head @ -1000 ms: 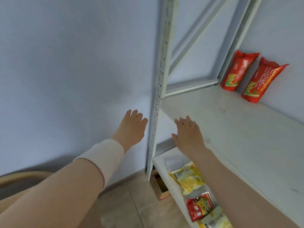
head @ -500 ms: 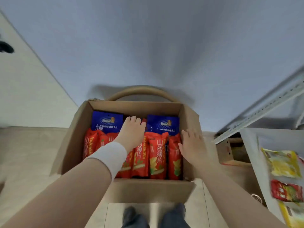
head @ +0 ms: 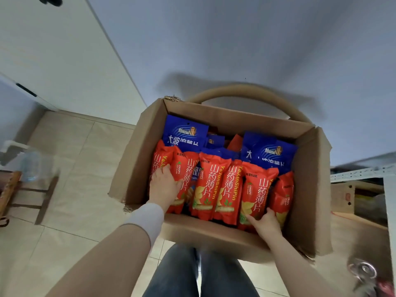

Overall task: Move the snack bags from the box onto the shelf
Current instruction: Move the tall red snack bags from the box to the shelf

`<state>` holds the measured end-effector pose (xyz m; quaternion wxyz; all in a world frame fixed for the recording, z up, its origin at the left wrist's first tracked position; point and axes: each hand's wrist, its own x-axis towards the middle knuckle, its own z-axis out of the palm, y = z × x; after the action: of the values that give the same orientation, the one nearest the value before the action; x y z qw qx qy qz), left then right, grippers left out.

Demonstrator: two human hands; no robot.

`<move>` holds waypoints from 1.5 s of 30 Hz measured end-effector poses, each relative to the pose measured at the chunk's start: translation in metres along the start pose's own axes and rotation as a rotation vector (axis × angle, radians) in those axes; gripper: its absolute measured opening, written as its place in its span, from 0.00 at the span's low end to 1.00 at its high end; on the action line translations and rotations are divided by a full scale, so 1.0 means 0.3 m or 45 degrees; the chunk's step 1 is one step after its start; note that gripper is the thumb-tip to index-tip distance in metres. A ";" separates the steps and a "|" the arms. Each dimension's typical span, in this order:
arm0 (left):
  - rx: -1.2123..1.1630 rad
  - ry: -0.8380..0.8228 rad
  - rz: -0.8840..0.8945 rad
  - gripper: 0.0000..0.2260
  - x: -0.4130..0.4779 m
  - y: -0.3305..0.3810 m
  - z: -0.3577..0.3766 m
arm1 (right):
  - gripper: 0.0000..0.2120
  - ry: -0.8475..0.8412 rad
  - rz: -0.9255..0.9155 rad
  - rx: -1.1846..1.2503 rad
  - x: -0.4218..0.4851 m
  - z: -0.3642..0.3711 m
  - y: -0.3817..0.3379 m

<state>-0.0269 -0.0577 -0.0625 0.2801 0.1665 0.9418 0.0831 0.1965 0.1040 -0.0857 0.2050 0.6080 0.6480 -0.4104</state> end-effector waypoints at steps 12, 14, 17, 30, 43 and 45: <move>-0.176 -0.039 -0.152 0.36 0.134 -0.012 0.113 | 0.41 0.080 0.238 -0.047 0.150 0.086 -0.002; -0.212 -0.037 -0.144 0.33 0.149 -0.025 0.118 | 0.39 0.080 0.266 -0.094 0.162 0.088 -0.010; -0.331 -0.052 -0.112 0.33 0.163 -0.034 0.106 | 0.39 0.138 0.270 -0.038 0.162 0.082 -0.021; -1.157 -0.242 0.363 0.32 -0.077 0.327 -0.155 | 0.33 0.105 -0.113 0.938 -0.241 -0.242 0.068; -1.572 -0.808 0.744 0.37 -0.511 1.233 -0.140 | 0.45 0.338 -0.541 1.240 -0.406 -0.771 0.424; -1.564 -0.831 0.782 0.31 -0.623 1.406 -0.090 | 0.41 0.364 -0.598 1.267 -0.433 -0.895 0.548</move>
<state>0.2179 0.2658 0.1586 0.5511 0.2514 0.5069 0.6133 0.4393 0.2206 0.1227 -0.2928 0.5204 0.5158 -0.6143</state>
